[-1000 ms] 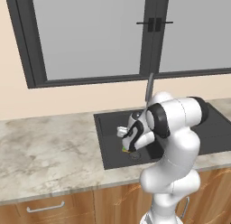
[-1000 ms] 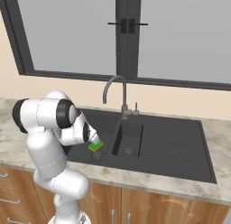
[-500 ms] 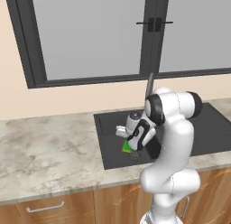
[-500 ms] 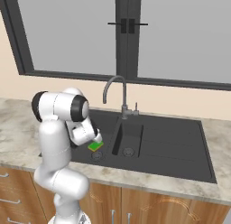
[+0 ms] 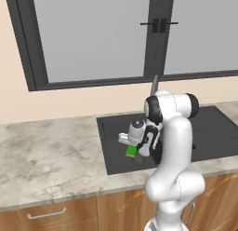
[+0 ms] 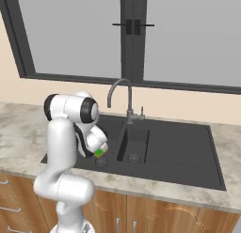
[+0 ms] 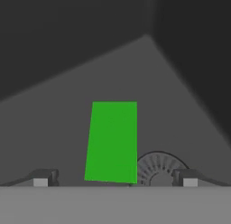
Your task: Pick up the sponge and bar soap from the sink, and place them back in the shelves.
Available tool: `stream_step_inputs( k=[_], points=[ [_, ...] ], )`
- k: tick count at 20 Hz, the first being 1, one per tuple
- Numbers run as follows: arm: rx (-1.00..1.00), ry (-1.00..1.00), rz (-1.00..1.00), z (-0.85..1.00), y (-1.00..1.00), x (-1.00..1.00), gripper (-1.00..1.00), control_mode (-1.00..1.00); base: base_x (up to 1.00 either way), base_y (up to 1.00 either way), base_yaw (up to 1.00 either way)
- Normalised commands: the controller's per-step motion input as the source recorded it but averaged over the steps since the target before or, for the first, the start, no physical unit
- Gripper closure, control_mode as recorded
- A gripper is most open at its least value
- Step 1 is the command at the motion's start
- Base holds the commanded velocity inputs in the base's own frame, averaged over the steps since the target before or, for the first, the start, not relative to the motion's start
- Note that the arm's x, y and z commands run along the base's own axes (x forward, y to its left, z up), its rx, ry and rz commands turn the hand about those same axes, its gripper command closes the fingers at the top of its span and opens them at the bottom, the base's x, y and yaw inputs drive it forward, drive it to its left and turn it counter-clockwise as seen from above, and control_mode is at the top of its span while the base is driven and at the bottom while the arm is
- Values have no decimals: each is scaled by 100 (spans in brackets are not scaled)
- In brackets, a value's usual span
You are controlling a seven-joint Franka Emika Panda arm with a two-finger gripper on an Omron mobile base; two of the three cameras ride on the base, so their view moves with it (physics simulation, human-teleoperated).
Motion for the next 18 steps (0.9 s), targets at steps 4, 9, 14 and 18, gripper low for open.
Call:
stream_step_inputs(
  k=[4, 9, 14, 18],
  points=[
    [0, 0, 0, -27, 0, 23, -100, -100, 0, 0, 0],
    [0, 0, 0, -27, 0, 23, -100, -100, 0, 0, 0],
    [0, 0, 0, -19, 0, 23, -100, -100, 0, 0, 0],
    [0, 0, 0, -18, 0, 18, -100, -100, 0, 0, 0]
  ],
)
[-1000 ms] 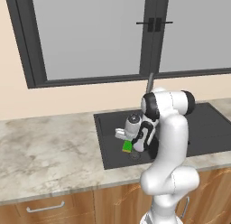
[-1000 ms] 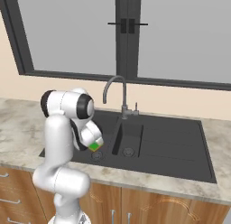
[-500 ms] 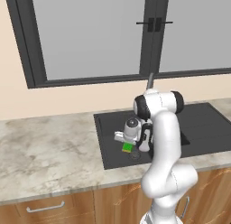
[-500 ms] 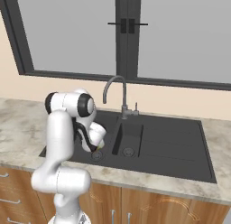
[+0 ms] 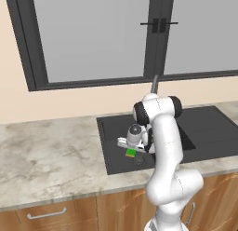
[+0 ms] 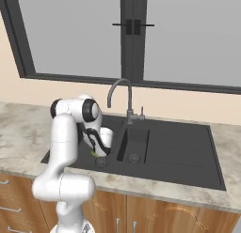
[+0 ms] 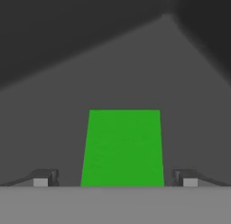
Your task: Pick up the sponge and bar soap from the sink, and place them back in the shelves.
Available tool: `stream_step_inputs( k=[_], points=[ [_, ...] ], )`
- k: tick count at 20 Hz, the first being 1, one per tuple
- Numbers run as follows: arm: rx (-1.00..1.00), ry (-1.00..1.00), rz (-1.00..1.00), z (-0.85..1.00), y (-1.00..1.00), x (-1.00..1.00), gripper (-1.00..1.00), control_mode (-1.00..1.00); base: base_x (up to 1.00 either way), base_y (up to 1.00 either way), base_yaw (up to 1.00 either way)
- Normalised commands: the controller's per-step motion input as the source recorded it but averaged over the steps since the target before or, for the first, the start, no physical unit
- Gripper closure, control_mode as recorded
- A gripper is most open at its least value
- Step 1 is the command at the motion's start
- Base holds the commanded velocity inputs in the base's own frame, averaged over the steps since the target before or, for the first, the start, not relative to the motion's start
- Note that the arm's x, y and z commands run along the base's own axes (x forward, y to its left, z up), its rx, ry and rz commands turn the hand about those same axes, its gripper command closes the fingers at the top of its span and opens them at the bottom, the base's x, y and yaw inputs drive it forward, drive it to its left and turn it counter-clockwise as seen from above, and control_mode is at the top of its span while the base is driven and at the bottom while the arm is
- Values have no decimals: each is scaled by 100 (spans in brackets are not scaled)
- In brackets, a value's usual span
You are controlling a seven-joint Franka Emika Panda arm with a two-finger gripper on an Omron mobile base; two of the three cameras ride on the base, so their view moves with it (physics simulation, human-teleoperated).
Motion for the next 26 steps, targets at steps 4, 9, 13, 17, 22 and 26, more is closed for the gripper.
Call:
stream_step_inputs(
  k=[4, 9, 13, 17, 22, 26],
  points=[
    [0, 0, 0, -15, -1, 17, -100, -100, 0, 0, 0],
    [0, 0, 0, -16, -1, 15, -100, -100, 0, 0, 0],
    [0, 0, 0, -14, 0, 17, -100, -100, 0, 0, 0],
    [0, 2, 0, -11, 1, 8, 100, -100, 0, 0, 0],
    [0, 0, 0, 0, 0, 0, 100, -100, 0, 0, 0],
    [2, 1, 3, 43, -12, 0, 100, -100, 0, 0, 0]
  ],
)
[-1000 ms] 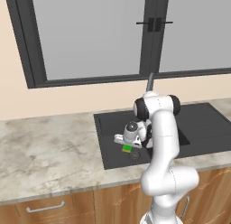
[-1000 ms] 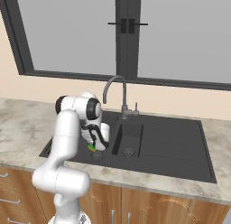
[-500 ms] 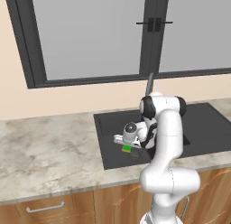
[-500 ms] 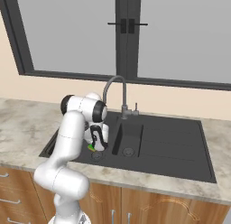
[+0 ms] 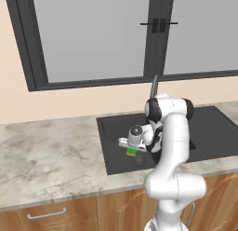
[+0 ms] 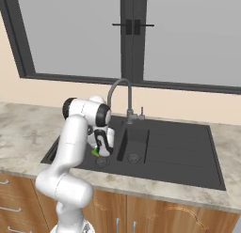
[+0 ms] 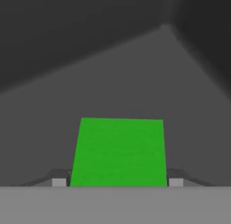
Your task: Pick up the sponge and bar soap from the sink, and place them back in the shelves.
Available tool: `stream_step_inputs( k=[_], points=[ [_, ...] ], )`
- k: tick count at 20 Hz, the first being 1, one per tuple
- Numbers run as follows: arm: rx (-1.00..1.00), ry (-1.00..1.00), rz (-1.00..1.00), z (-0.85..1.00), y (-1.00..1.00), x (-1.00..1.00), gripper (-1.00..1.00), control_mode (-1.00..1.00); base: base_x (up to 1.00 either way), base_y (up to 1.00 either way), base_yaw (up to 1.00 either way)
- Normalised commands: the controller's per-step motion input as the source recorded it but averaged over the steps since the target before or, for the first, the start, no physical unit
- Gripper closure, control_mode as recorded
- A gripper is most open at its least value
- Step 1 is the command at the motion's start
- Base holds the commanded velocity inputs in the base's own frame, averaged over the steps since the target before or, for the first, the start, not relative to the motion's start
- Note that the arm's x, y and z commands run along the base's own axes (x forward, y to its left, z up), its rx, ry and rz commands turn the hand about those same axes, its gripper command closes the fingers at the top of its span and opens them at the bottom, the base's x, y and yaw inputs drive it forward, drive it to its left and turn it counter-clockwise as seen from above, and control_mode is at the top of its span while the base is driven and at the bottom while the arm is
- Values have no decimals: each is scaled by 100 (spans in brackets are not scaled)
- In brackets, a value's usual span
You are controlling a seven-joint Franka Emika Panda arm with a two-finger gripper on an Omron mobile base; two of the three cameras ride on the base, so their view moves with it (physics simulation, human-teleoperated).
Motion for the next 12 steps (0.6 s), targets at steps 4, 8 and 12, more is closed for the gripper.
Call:
stream_step_inputs(
  k=[4, 8, 12],
  points=[
    [5, 0, 4, 93, -9, -1, 100, -100, 0, 0, 0],
    [2, 0, 2, 97, -2, -6, 100, -100, 0, 0, 0],
    [0, 1, 4, 63, 0, -30, 100, -100, 0, 0, 0]
  ],
)
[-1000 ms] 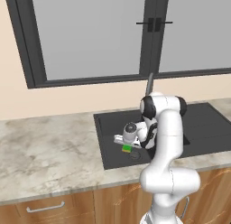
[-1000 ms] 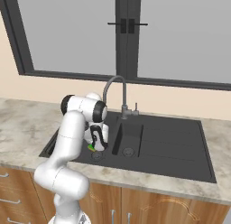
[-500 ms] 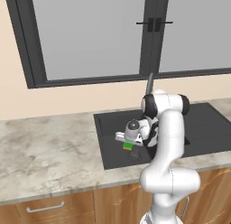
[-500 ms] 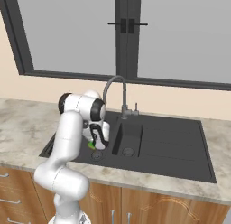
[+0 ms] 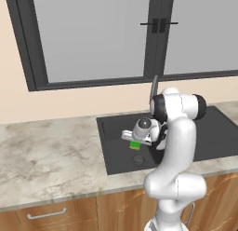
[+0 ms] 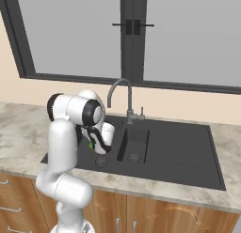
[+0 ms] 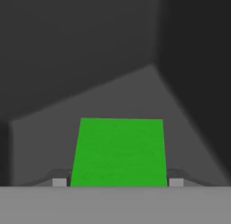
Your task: Pick up the sponge and bar soap from the sink, and place them back in the shelves.
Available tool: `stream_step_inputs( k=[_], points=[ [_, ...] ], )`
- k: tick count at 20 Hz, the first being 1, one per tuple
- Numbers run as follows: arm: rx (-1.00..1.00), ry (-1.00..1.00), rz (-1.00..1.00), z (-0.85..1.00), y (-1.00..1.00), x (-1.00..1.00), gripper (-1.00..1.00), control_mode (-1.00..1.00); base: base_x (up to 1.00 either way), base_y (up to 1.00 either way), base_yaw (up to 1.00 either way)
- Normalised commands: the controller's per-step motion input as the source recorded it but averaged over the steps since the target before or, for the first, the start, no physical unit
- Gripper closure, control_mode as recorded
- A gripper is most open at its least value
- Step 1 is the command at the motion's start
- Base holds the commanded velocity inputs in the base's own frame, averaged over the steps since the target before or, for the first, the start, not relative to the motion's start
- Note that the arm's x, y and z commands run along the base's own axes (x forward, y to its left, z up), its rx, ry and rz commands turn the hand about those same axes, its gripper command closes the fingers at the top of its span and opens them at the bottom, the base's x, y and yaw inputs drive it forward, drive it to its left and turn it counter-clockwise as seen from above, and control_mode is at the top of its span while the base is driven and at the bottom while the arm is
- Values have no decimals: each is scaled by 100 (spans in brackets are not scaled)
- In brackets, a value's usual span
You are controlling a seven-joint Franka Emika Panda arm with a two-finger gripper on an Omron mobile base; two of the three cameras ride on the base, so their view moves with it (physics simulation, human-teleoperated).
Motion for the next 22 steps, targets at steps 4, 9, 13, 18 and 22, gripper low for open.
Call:
stream_step_inputs(
  k=[4, 9, 13, 18, 22],
  points=[
    [-1, 1, 7, 50, 18, -46, 100, -100, 0, 0, 0],
    [0, 1, 8, 60, 30, -35, 100, -100, 0, 0, 0],
    [0, 2, 10, 77, 29, -31, 100, -100, 0, 0, 0],
    [-2, 6, 7, 90, 16, -25, 100, -100, 0, 0, 0],
    [-5, 4, 0, 88, 7, -8, 100, -100, 0, 0, 0]
  ],
)
